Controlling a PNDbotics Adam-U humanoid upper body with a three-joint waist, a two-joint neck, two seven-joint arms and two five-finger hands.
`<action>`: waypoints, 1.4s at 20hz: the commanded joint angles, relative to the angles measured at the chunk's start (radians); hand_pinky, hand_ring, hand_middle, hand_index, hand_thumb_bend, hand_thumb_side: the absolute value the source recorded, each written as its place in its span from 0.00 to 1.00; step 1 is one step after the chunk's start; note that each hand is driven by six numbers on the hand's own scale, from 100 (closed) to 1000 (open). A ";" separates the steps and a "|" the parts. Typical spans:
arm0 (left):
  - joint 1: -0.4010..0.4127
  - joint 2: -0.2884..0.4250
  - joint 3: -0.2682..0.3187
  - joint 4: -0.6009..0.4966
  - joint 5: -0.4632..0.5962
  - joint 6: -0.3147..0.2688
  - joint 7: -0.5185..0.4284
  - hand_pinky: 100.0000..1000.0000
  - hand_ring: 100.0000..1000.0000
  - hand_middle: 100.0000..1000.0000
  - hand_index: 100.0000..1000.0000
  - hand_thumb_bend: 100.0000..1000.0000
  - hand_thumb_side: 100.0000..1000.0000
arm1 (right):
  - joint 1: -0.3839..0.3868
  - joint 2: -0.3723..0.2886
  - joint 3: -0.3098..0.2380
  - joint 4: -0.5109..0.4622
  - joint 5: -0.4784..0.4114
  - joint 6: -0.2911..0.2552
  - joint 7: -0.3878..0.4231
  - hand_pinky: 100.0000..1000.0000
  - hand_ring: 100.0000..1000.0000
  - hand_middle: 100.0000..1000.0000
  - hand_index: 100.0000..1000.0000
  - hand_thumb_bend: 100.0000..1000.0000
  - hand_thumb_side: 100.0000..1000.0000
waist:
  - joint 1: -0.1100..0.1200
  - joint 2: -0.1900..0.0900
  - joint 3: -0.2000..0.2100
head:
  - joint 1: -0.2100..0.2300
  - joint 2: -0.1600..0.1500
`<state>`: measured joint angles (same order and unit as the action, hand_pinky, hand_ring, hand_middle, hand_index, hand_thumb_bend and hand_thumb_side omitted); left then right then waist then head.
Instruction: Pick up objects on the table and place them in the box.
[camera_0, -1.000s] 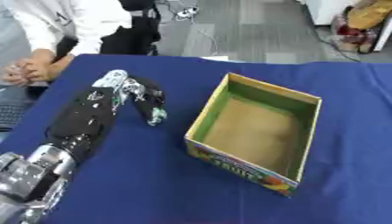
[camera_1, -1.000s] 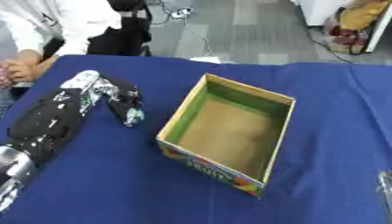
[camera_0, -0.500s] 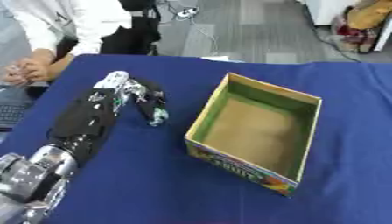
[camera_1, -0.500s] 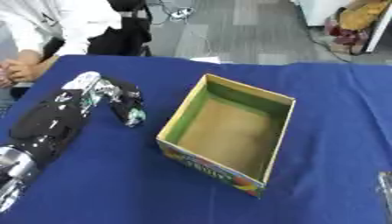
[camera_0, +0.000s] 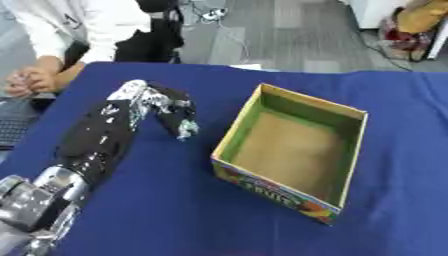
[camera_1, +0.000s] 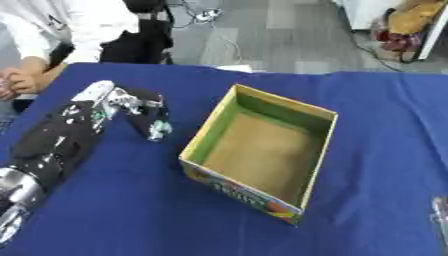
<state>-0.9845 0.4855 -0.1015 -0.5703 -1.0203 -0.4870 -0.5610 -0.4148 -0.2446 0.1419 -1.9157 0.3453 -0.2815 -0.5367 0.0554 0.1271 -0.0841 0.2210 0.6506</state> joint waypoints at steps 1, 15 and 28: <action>-0.027 0.030 0.005 -0.023 0.015 0.003 -0.008 0.00 0.00 0.33 0.33 0.00 0.33 | -0.007 -0.003 -0.005 -0.008 0.000 0.000 0.002 0.07 0.22 0.36 0.46 0.00 0.82 | 0.000 -0.021 0.003 | 0.007 -0.007; -0.047 0.044 -0.010 -0.096 0.113 0.012 -0.084 0.00 0.00 0.33 0.33 0.00 0.34 | -0.005 -0.003 -0.005 -0.005 0.001 -0.002 0.004 0.07 0.23 0.36 0.46 0.00 0.82 | 0.000 -0.028 0.007 | 0.009 -0.004; -0.084 0.043 -0.041 -0.171 0.186 0.003 -0.138 0.00 0.00 0.33 0.33 0.00 0.34 | -0.005 -0.004 -0.001 -0.002 0.004 -0.005 0.007 0.08 0.23 0.36 0.46 0.00 0.82 | 0.006 -0.038 0.010 | 0.008 0.000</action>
<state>-1.0356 0.4955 -0.1401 -0.7162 -0.8454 -0.4443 -0.6556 -0.4124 -0.2445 0.1423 -1.9089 0.3459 -0.2861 -0.5321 0.0614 0.1084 -0.0751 0.2216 0.6508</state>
